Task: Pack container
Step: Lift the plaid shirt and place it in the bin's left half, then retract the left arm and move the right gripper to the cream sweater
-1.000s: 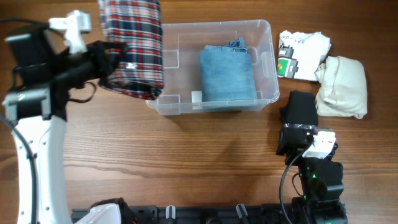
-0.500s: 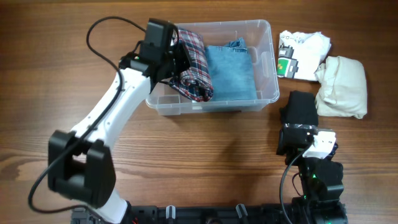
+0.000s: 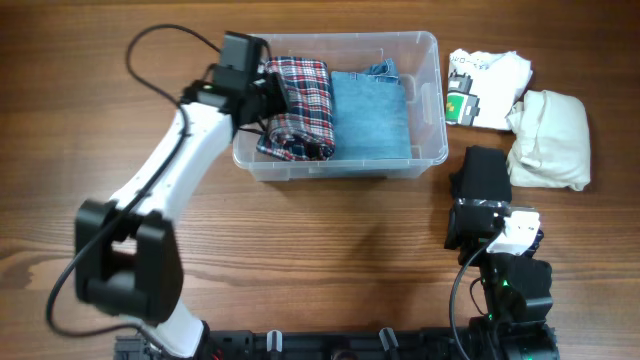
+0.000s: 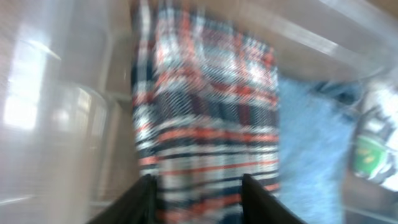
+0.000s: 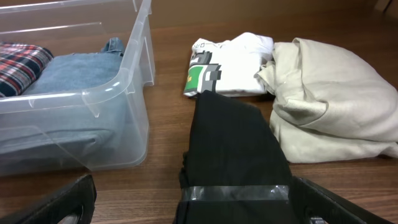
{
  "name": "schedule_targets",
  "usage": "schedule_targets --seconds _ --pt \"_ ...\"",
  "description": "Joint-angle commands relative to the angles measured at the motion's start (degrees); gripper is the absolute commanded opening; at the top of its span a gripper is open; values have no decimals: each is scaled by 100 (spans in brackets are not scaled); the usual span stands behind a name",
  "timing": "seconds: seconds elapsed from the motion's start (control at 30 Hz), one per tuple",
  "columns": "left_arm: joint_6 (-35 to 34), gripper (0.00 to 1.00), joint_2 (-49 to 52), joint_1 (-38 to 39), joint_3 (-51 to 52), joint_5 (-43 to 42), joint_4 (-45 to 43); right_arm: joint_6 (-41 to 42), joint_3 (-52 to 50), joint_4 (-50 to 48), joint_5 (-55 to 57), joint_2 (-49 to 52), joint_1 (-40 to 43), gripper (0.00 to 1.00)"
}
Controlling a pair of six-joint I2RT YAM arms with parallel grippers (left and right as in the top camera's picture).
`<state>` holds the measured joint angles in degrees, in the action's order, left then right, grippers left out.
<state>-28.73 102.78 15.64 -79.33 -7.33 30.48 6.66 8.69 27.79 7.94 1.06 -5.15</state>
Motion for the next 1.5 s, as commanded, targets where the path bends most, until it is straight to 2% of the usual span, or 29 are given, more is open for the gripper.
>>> schedule_targets --seconds 0.0,0.13,0.23,0.43,0.53,0.63,0.7,0.77,0.8,0.83,0.93,0.97,1.03,1.07,1.1,1.13,1.23,1.33,1.47 --pt "157 35 -911 -13 -61 -52 -70 101 -7 -11 -31 -31 13 99" --pt "343 32 -732 229 -55 -17 -223 96 -9 -11 -33 -31 13 100" --pt "603 32 -208 433 -55 9 -398 98 -9 -11 -31 -31 13 100" --pt "586 37 1285 575 -57 -291 -361 101 -7 -11 -31 -31 13 100" --pt "616 37 1405 562 -61 -310 -260 101 -9 -11 -31 -31 13 100" --pt "634 39 957 483 -264 -313 59 101 -7 -11 -33 -31 13 100" --pt "664 47 358 424 -621 -313 516 98 -9 -9 -33 -31 13 100" --pt "824 58 -197 393 -881 -308 737 101 -9 -11 -33 -31 13 100" --pt "890 71 -459 389 -955 -308 769 98 -7 -11 -33 -31 13 100" --pt "905 77 -925 354 -999 -234 769 55 -9 -11 0 -31 13 100" --pt "905 80 -2002 31 -999 144 1169 63 -9 -199 13 -31 13 100" --pt "905 84 -2210 -94 -999 271 1377 138 -9 -352 -11 -31 13 100" --pt "905 100 -2566 -400 -999 485 1886 706 -9 -629 -372 -31 13 100" --pt "905 100 -2675 -544 -999 540 2087 990 -9 -638 -511 -31 13 100" --pt "903 100 -2872 -898 -999 551 2487 1853 -4 -682 -649 -31 13 100" --pt "905 100 -2944 -1108 -999 555 2704 2225 -2 -688 -824 -31 13 100" --pt "903 100 -3003 -1622 -997 551 3206 2188 44 -789 -1587 20 13 100" --pt "903 100 -2986 -1921 -997 551 3499 2177 448 -713 -1685 391 13 100" --pt "903 100 -2981 -2004 -994 551 3517 1886 1539 -553 -1521 2022 24 100"
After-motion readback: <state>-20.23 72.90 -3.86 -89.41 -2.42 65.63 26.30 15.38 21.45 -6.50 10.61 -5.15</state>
